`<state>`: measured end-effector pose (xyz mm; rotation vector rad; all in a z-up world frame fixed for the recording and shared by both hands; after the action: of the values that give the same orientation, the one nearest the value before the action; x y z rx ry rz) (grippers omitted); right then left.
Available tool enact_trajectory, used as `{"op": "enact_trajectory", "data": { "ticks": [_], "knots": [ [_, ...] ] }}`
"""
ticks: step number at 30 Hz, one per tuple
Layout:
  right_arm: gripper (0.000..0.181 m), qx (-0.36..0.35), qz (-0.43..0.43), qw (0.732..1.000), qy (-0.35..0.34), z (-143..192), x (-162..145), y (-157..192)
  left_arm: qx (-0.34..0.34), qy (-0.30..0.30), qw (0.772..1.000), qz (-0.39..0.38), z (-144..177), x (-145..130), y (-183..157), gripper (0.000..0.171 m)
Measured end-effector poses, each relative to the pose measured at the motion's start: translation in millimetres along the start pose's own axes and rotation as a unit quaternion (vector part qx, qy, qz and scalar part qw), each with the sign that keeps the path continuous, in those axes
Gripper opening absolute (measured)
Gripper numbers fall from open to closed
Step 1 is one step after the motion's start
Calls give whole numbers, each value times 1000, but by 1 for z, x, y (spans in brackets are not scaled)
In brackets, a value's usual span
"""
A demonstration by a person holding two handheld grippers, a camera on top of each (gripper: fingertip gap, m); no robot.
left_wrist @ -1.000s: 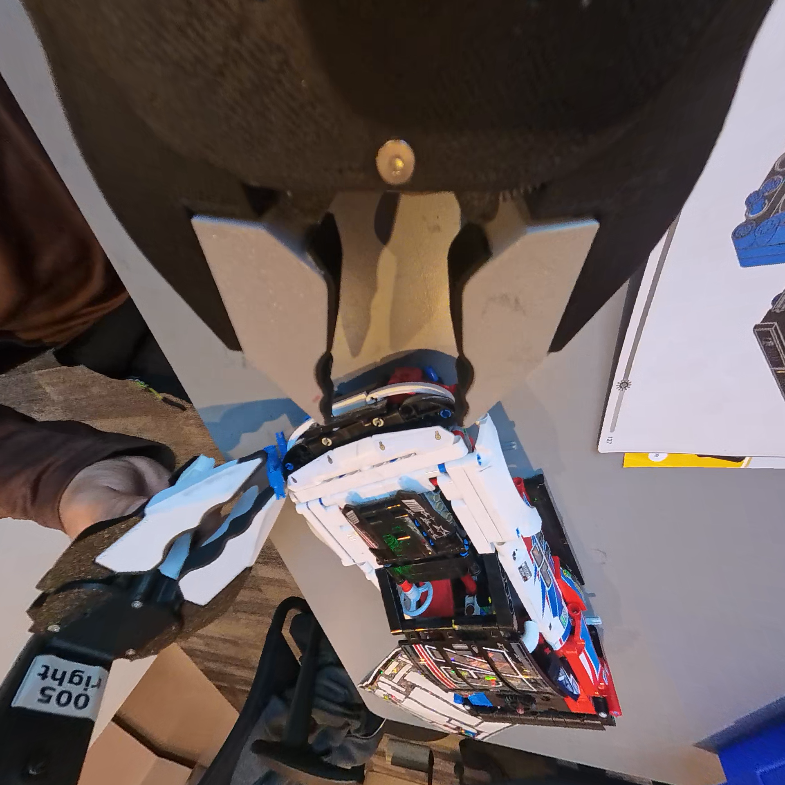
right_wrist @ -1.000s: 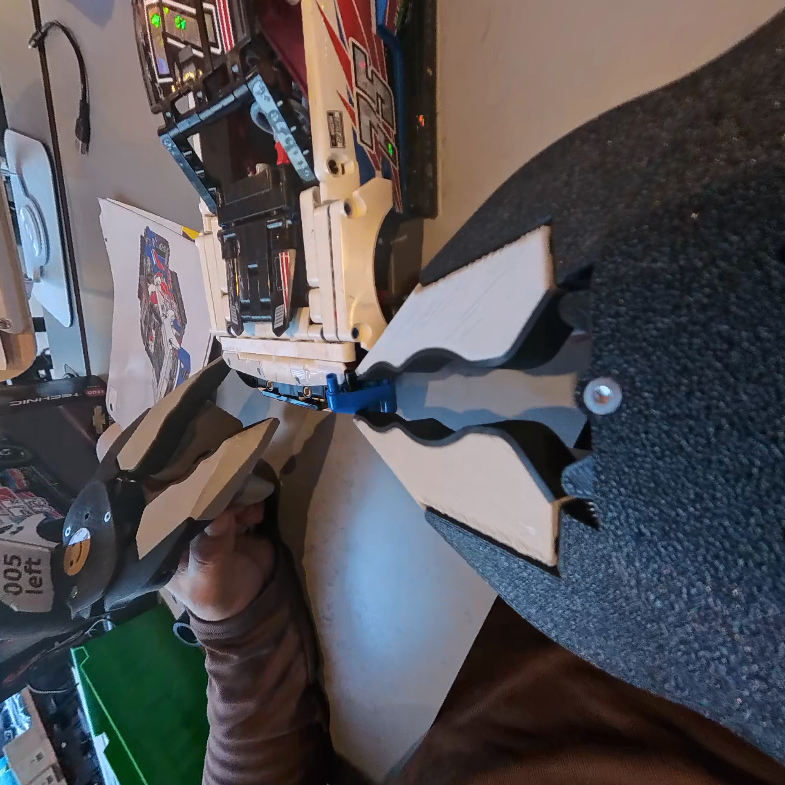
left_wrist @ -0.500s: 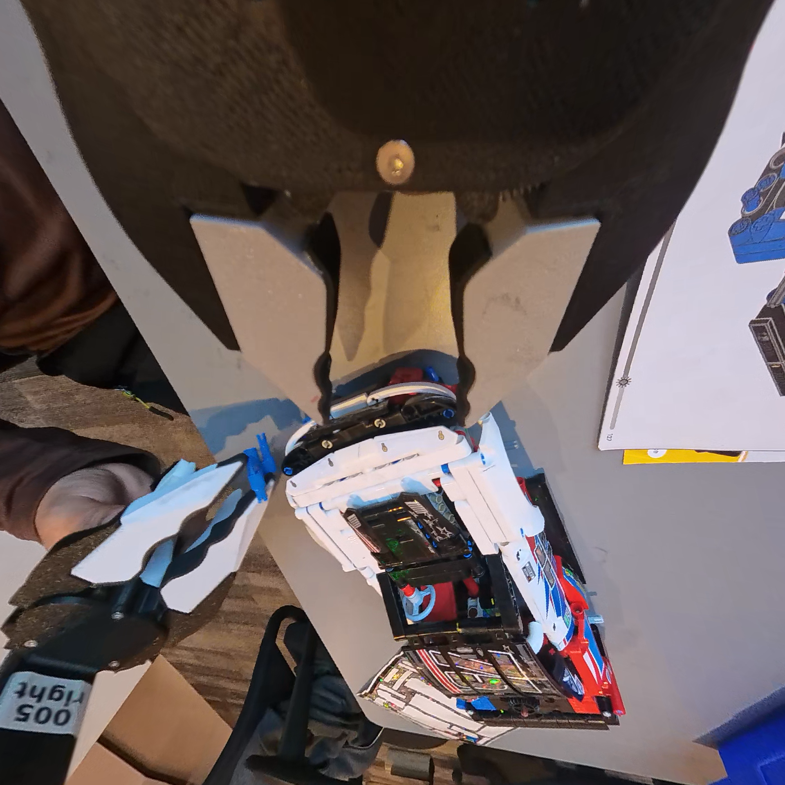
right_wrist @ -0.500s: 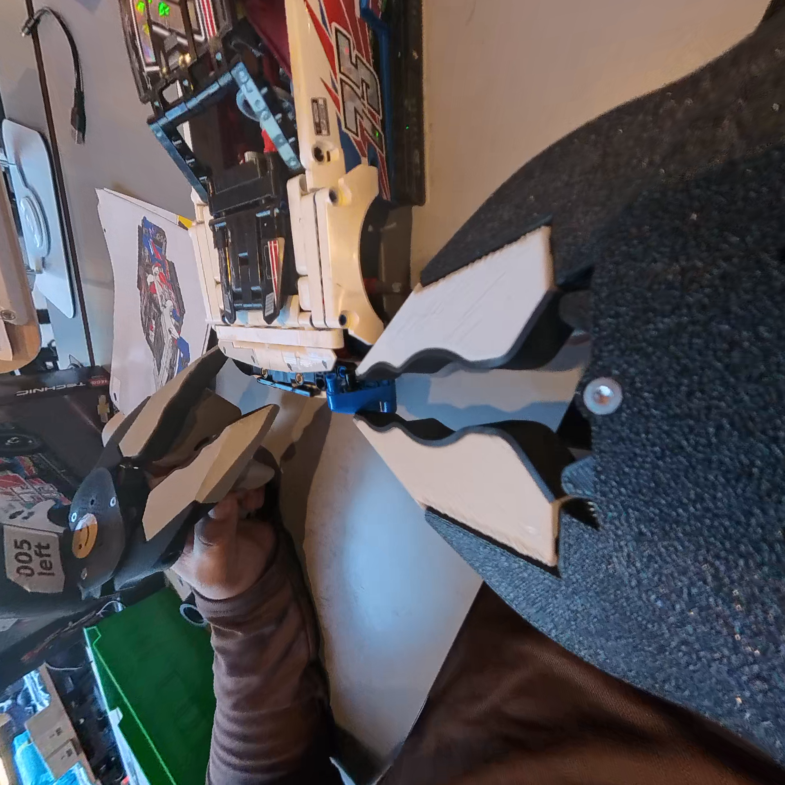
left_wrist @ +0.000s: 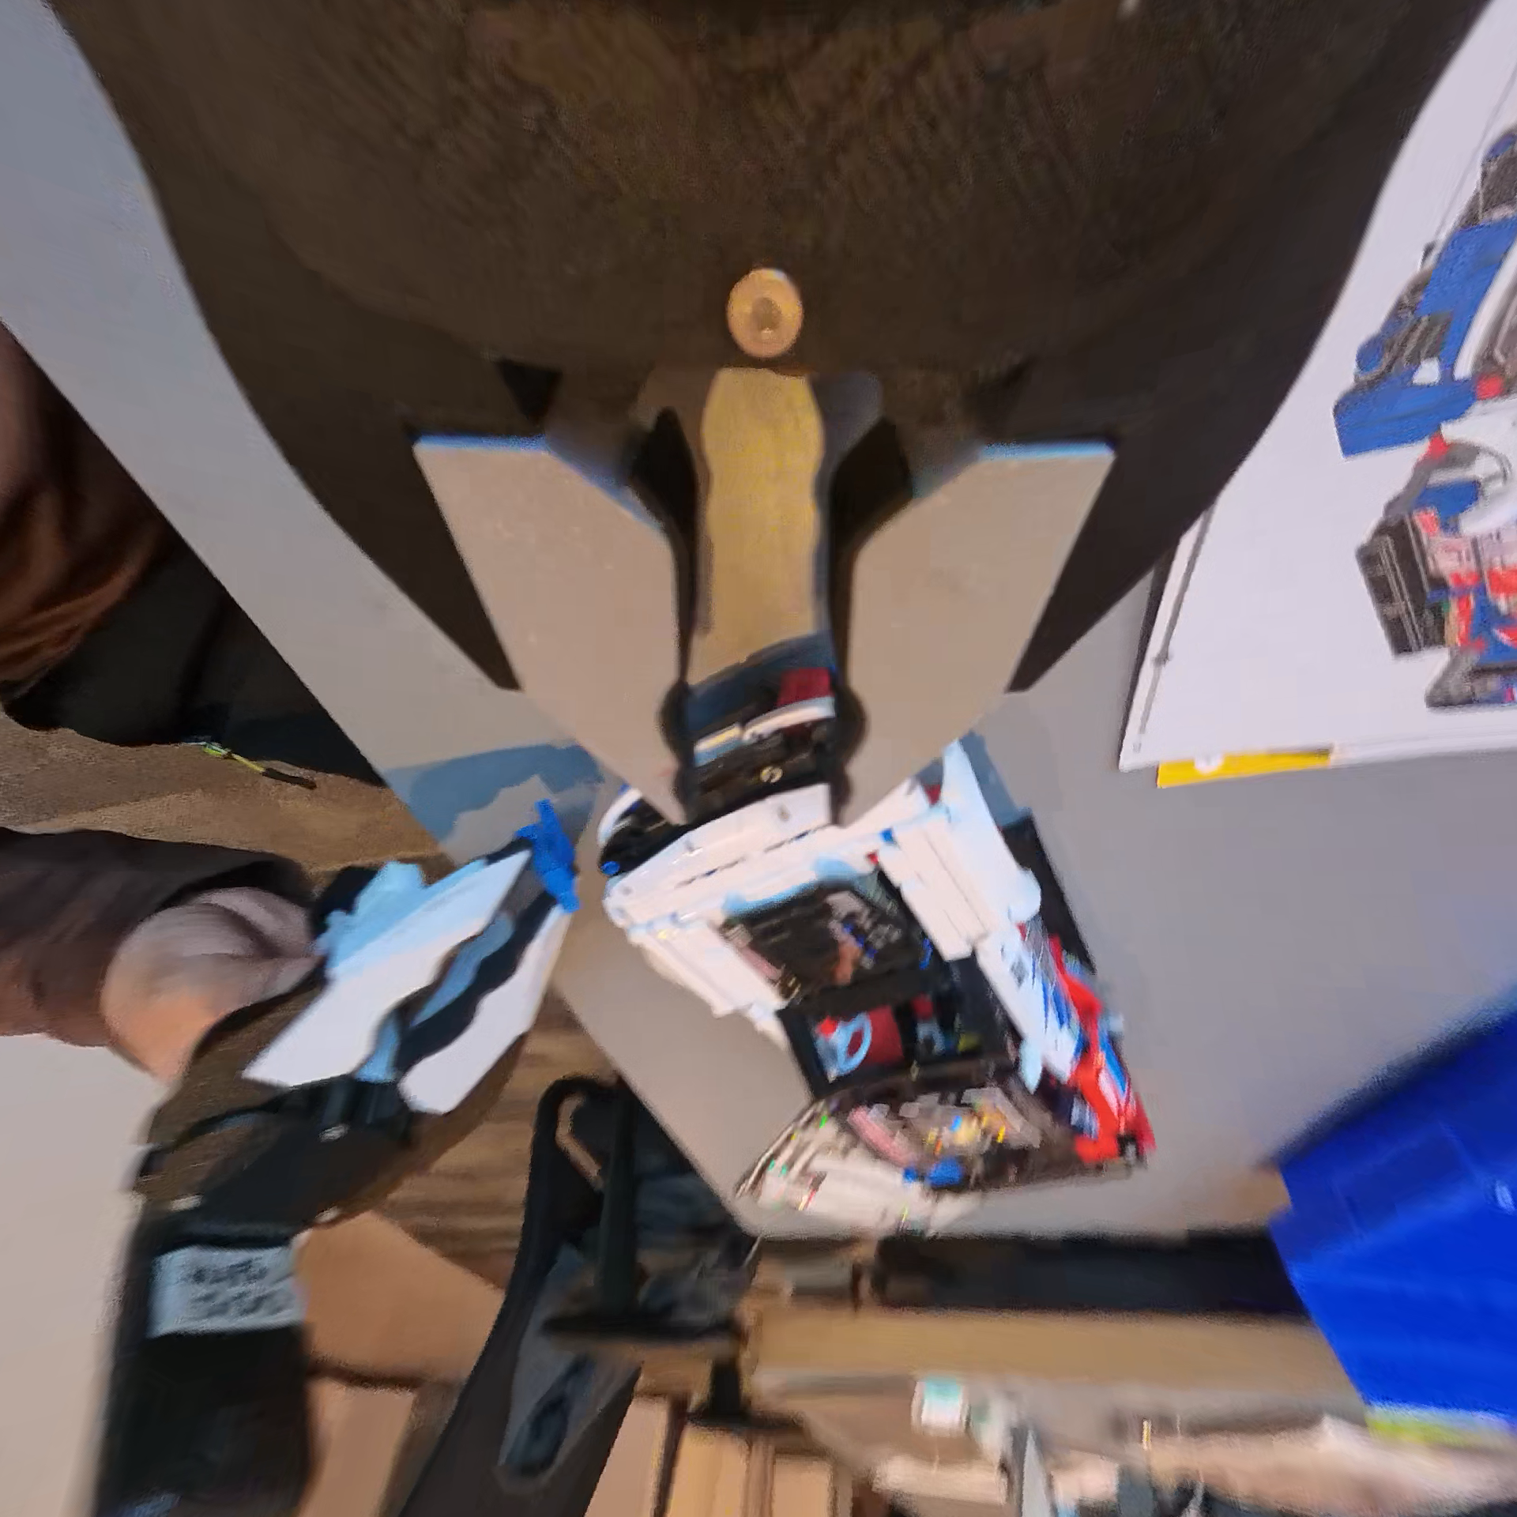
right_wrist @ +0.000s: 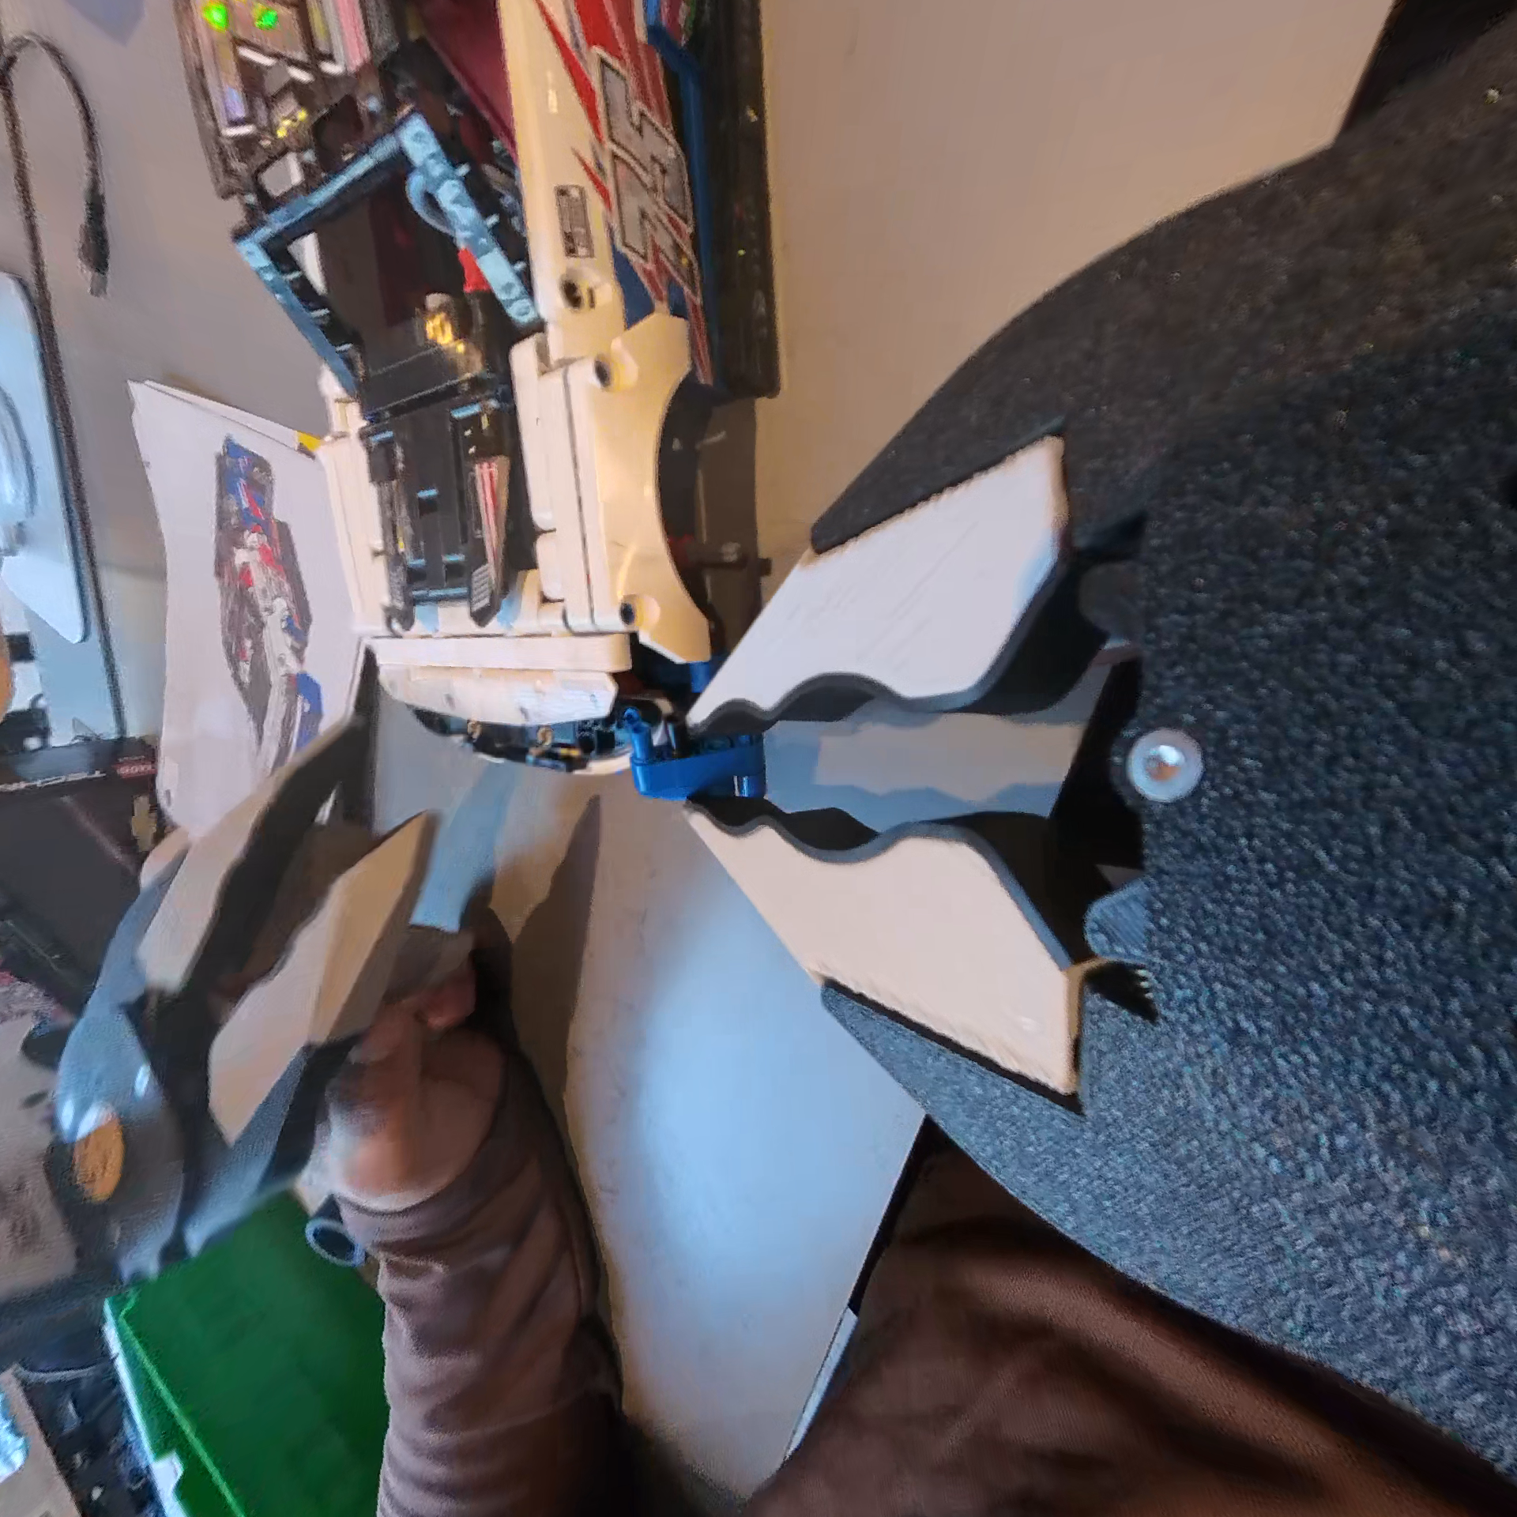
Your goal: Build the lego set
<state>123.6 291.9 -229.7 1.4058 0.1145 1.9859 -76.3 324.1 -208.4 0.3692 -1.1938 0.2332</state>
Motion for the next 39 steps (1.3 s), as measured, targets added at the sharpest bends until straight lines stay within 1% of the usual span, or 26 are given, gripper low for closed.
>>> {"op": "enact_trajectory", "data": {
  "ticks": [1, 2, 3, 6, 9, 12, 15, 16, 18, 21, 23, 24, 26, 28, 33, 35, 37, 39],
  "knots": [
    [14, -5, -7, 1000, 3, 0, -1, -1, -3, -19, 1000, -17, 3, 2, -3, 16],
    [14, -2, -17, 1000, 1, 0, -1, -2, -4, -25, 999, -30, 5, 3, -6, 17],
    [14, 5, -31, 1000, -1, 0, -1, -3, -7, -22, 999, -41, 4, 4, -10, 21],
    [14, 22, -57, 998, -16, 3, -1, -3, -15, 7, 997, -71, 0, 3, -25, 26],
    [14, 30, -40, 999, -18, 6, -1, 1, -15, 25, 996, -79, -6, 7, -49, 25],
    [14, 54, -18, 998, -28, 6, -3, 7, 5, 65, 994, -89, -18, 9, -67, 25],
    [14, 71, 8, 997, -35, 2, -6, 12, 7, 69, 992, -105, -23, 12, -83, 25],
    [14, 74, 23, 996, -36, 1, -7, 14, 11, 61, 993, -105, -23, 14, -86, 25],
    [14, 63, 58, 996, -35, -2, -8, 17, 9, 35, 996, -85, -19, 18, -88, 23],
    [14, 56, 115, 991, -33, -3, -8, 25, -7, 28, 999, -31, -17, 16, -82, 23],
    [14, 46, 151, 987, -32, -4, -8, 28, -41, 35, 998, 14, -18, 14, -79, 22],
    [14, 43, 164, 985, -35, -5, -8, 28, -68, 39, 996, 36, -19, 12, -79, 18],
    [14, 51, 173, 983, -46, -5, -8, 29, -91, 40, 993, 71, -20, 11, -78, 17],
    [14, 61, 168, 983, -51, -5, -8, 27, -100, 32, 990, 89, -21, 12, -79, 11],
    [14, 82, 172, 980, -50, 1, -8, 25, -112, 7, 983, 146, -23, 13, -81, 14],
    [14, 84, 186, 978, -42, 1, -12, 24, -105, 2, 981, 160, -23, 13, -80, 13],
    [14, 88, 192, 977, -36, 1, -16, 24, -99, -7, 980, 170, -23, 14, -81, 5],
    [14, 89, 192, 977, -35, 0, -18, 24, -87, 6, 981, 171, -26, 14, -83, 4]
  ]
}}
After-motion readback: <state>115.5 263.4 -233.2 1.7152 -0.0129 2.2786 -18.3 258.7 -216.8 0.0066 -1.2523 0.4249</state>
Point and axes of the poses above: each gripper's, where its closed fingertips meet, z back along the fingers, x out of its top, y = z × x across the jaws, the point moved 8 cm from there along z, back along the fingers, and after that the axes turned 14 degrees about -z, right-handed, at the moved point
